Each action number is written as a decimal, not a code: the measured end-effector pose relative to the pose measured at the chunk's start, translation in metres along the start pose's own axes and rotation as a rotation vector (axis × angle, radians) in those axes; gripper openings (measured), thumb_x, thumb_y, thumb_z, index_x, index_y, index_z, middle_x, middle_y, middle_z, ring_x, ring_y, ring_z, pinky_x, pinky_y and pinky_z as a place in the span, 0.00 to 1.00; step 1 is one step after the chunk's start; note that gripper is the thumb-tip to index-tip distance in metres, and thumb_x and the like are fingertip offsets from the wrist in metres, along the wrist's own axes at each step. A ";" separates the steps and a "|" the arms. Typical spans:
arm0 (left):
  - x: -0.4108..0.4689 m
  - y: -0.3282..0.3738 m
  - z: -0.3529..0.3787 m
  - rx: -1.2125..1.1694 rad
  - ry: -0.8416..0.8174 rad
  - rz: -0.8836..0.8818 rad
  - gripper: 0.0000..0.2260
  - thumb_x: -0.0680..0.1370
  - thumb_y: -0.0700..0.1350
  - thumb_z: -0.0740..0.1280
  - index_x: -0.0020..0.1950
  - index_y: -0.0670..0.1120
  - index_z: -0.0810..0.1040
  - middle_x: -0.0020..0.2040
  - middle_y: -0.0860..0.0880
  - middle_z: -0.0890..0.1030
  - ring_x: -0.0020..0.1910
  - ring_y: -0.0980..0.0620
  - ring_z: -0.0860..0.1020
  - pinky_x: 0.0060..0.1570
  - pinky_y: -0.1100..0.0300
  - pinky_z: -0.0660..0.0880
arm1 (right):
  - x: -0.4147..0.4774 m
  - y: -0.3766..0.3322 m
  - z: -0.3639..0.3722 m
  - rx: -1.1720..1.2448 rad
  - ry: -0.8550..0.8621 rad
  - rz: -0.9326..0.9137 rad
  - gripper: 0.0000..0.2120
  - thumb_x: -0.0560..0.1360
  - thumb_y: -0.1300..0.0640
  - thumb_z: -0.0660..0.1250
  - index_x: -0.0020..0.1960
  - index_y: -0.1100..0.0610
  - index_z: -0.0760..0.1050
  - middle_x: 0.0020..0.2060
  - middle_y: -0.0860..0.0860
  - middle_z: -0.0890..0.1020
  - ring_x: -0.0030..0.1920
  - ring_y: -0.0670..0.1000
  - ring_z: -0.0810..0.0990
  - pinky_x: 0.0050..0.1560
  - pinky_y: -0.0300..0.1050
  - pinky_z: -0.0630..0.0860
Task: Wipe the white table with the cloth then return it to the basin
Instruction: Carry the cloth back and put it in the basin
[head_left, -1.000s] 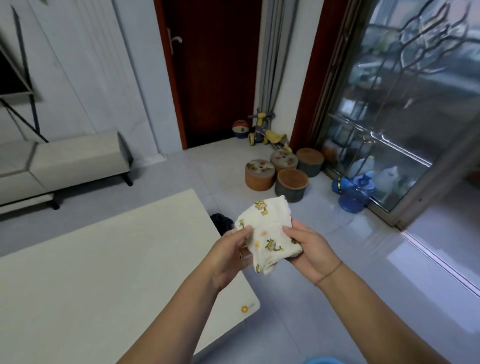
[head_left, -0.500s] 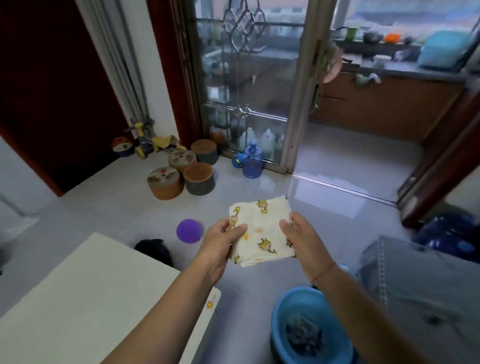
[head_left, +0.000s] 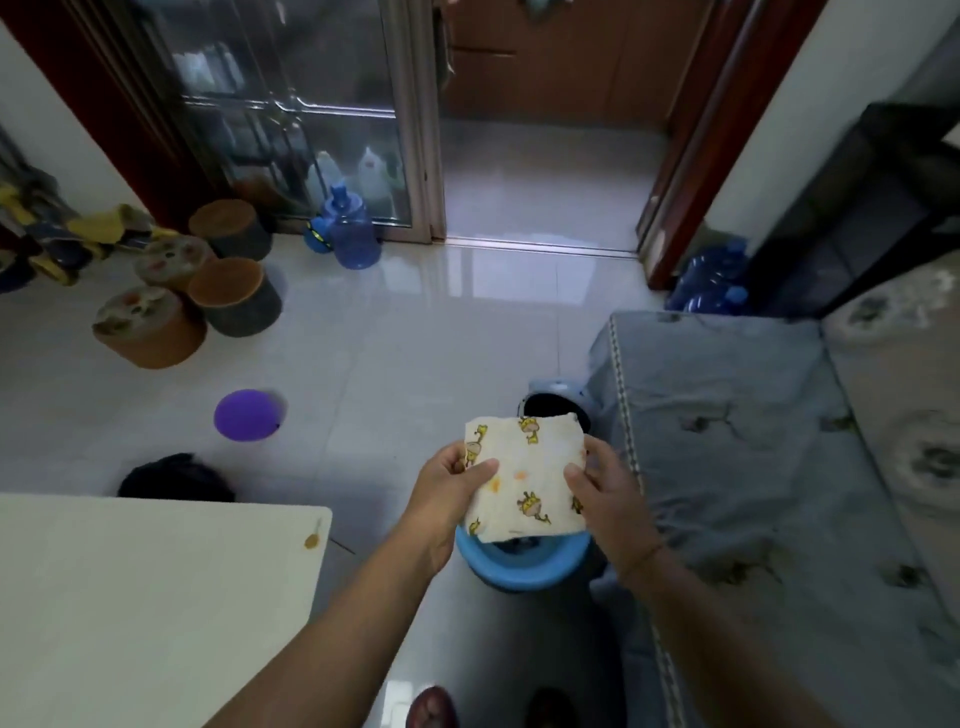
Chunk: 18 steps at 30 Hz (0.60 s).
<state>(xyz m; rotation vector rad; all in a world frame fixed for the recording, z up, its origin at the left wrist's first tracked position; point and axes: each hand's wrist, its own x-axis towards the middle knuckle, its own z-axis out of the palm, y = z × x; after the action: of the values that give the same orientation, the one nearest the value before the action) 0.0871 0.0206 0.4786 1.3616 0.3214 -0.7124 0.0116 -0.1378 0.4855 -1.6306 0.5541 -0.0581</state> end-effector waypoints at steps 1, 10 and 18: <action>0.008 -0.014 0.008 0.026 0.021 -0.017 0.16 0.75 0.37 0.69 0.62 0.46 0.76 0.52 0.45 0.84 0.47 0.47 0.83 0.39 0.54 0.80 | 0.001 0.015 -0.008 0.008 0.011 0.024 0.20 0.78 0.68 0.58 0.68 0.56 0.64 0.45 0.61 0.79 0.41 0.58 0.79 0.39 0.46 0.79; 0.070 -0.149 0.034 0.300 -0.013 -0.066 0.35 0.78 0.34 0.60 0.73 0.66 0.52 0.59 0.50 0.77 0.53 0.49 0.80 0.42 0.52 0.82 | 0.031 0.167 -0.059 -0.168 -0.225 0.218 0.27 0.76 0.69 0.62 0.71 0.51 0.63 0.66 0.57 0.71 0.59 0.52 0.76 0.57 0.46 0.78; 0.179 -0.271 0.001 0.766 -0.065 0.010 0.21 0.79 0.35 0.60 0.69 0.51 0.72 0.62 0.46 0.71 0.60 0.49 0.74 0.60 0.50 0.74 | 0.078 0.319 -0.028 -0.346 -0.234 0.323 0.33 0.72 0.68 0.67 0.74 0.54 0.60 0.67 0.56 0.72 0.62 0.49 0.74 0.63 0.44 0.73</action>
<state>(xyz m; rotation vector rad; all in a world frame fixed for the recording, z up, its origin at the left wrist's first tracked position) 0.0507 -0.0417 0.1619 2.0513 -0.0279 -0.9149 -0.0308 -0.2046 0.1651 -1.8285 0.6643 0.4856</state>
